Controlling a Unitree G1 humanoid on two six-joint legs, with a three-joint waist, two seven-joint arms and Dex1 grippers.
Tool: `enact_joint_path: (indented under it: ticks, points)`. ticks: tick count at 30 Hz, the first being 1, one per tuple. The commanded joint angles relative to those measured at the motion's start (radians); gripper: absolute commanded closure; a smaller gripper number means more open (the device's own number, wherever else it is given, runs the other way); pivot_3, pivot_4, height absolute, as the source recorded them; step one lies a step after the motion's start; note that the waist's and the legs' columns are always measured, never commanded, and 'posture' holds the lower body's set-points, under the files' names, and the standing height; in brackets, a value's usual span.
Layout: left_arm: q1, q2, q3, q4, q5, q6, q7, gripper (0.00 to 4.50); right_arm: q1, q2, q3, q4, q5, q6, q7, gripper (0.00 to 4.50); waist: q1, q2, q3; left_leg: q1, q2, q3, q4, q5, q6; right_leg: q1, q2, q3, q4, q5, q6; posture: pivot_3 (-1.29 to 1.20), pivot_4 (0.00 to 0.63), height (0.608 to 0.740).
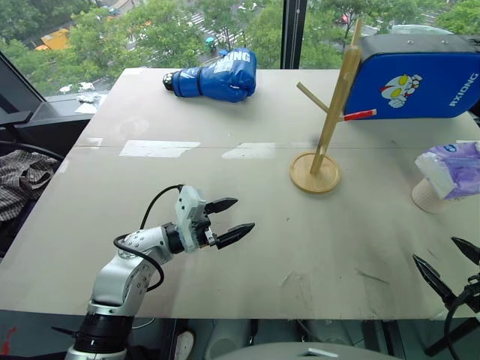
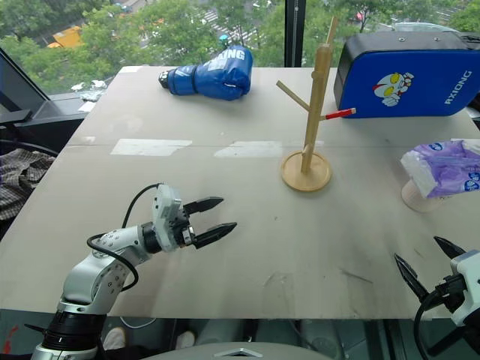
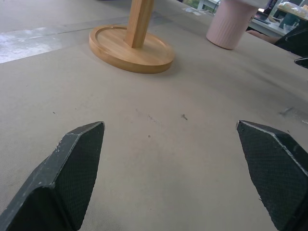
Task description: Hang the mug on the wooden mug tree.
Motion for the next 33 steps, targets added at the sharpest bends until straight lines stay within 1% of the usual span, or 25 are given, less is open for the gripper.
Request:
enact_joint_path:
  ticks: [1, 3, 7, 9, 12, 15, 19, 22, 25, 27, 28, 30, 31, 33]
  points:
    - [-0.024, 0.015, 0.015, -0.031, -0.024, 0.005, -0.018, 0.0, -0.018, 0.001, -0.009, -0.053, -0.005, -0.002, -0.036, 0.06, 0.0, 0.0, 0.0, 0.0, 0.0, 0.0, 0.0, 0.0, 0.0, 0.0, 0.0, 0.0, 0.0, 0.0, 0.0, 0.0, 0.15, 0.74]
    - [-0.064, 0.015, 0.01, -0.026, -0.04, 0.013, -0.041, 0.0, -0.048, 0.011, 0.009, -0.126, -0.02, 0.012, -0.092, 0.06, 0.0, 0.0, 0.0, 0.0, 0.0, 0.0, 0.0, 0.0, 0.0, 0.0, 0.0, 0.0, 0.0, 0.0, 0.0, 0.0, 0.15, 0.74]
    - [-0.093, 0.037, -0.02, -0.041, -0.04, -0.016, -0.134, 0.0, -0.093, -0.015, -0.029, -0.284, -0.053, 0.13, -0.212, 0.06, 0.001, 0.002, -0.001, 0.0, 0.0, 0.0, 0.0, 0.0, 0.0, 0.0, 0.0, 0.0, 0.0, 0.0, 0.0, 0.0, 0.15, 0.74]
    - [-0.105, 0.049, -0.028, -0.049, -0.047, -0.021, -0.176, 0.0, -0.13, -0.047, -0.056, -0.334, -0.03, 0.197, -0.245, 0.06, 0.0, 0.002, -0.001, 0.0, 0.0, 0.0, 0.0, 0.002, -0.004, 0.0, 0.0, 0.0, 0.0, 0.0, 0.0, 0.0, 0.15, 0.74]
    - [-0.136, 0.056, -0.037, -0.049, -0.062, -0.026, -0.224, 0.0, -0.209, -0.127, -0.072, -0.352, -0.069, 0.256, -0.265, 0.06, 0.0, 0.002, -0.001, -0.001, -0.001, 0.0, 0.0, 0.003, -0.005, 0.0, 0.0, 0.0, -0.001, 0.0, 0.0, 0.0, 0.15, 0.74]
    - [-0.158, 0.053, -0.042, -0.049, -0.065, -0.032, -0.249, 0.0, -0.28, -0.219, -0.052, -0.313, -0.151, 0.33, -0.286, 0.06, 0.0, 0.002, -0.001, 0.0, -0.001, 0.0, 0.001, 0.003, -0.004, 0.0, 0.001, -0.001, 0.0, 0.0, 0.0, 0.0, 0.15, 0.74]
    - [-0.172, 0.041, -0.048, -0.069, -0.073, -0.028, -0.25, 0.0, -0.364, -0.311, 0.004, -0.165, -0.24, 0.333, -0.274, 0.06, -0.002, 0.001, 0.0, -0.001, -0.001, 0.0, 0.0, 0.003, -0.004, 0.0, 0.001, -0.001, -0.001, 0.0, 0.0, 0.0, 0.15, 0.74]
    - [-0.169, 0.038, -0.05, -0.108, -0.086, -0.019, -0.242, 0.0, -0.413, -0.364, 0.062, -0.042, -0.293, 0.315, -0.242, 0.06, -0.003, 0.0, 0.0, -0.001, -0.001, 0.0, 0.001, 0.003, -0.004, 0.0, 0.001, -0.001, -0.001, 0.0, 0.0, 0.0, 0.15, 0.74]
    - [-0.165, 0.04, -0.047, -0.142, -0.104, -0.008, -0.235, 0.0, -0.454, -0.387, 0.097, 0.036, -0.31, 0.309, -0.216, 0.06, -0.006, 0.0, 0.0, -0.001, -0.001, 0.0, 0.0, 0.003, -0.004, 0.0, 0.001, -0.001, -0.001, 0.0, 0.0, 0.0, 0.15, 0.74]
    - [-0.163, 0.043, -0.039, -0.164, -0.129, 0.007, -0.233, 0.0, -0.487, -0.403, 0.121, 0.078, -0.328, 0.301, -0.204, 0.58, -0.009, 0.0, 0.0, -0.001, -0.001, 0.0, 0.0, 0.003, -0.004, 0.0, 0.001, -0.001, -0.001, 0.0, 0.0, 0.0, 0.15, 0.74]
    - [-0.162, 0.044, -0.036, -0.171, -0.135, 0.009, -0.233, 0.0, -0.506, -0.409, 0.127, 0.09, -0.334, 0.307, -0.203, 0.99, -0.009, 0.0, 0.0, -0.001, -0.001, 0.0, 0.0, 0.003, -0.004, 0.0, 0.001, -0.001, -0.001, 0.0, 0.0, 0.0, 0.15, 0.74]
    - [-0.159, 0.044, -0.029, -0.172, -0.143, 0.005, -0.232, 0.0, -0.536, -0.416, 0.13, 0.091, -0.337, 0.316, -0.196, 1.92, -0.011, 0.0, 0.0, -0.001, -0.001, 0.001, 0.0, 0.003, -0.004, 0.0, 0.001, 0.0, 0.0, 0.0, 0.0, 0.0, 0.15, 0.74]
    - [-0.158, 0.042, -0.027, -0.171, -0.148, 0.003, -0.232, 0.0, -0.549, -0.419, 0.129, 0.089, -0.337, 0.321, -0.191, 2.47, -0.01, 0.0, 0.0, -0.001, -0.001, 0.001, 0.001, 0.003, -0.004, 0.0, 0.001, 0.0, 0.0, 0.0, 0.0, 0.0, 0.15, 0.74]
    - [-0.156, 0.036, -0.023, -0.165, -0.154, -0.002, -0.232, 0.0, -0.559, -0.422, 0.125, 0.082, -0.336, 0.325, -0.176, 3.38, -0.009, 0.0, 0.0, -0.001, -0.001, 0.001, 0.001, 0.003, -0.004, 0.0, 0.001, -0.001, 0.0, 0.0, 0.0, 0.0, 0.15, 0.74]
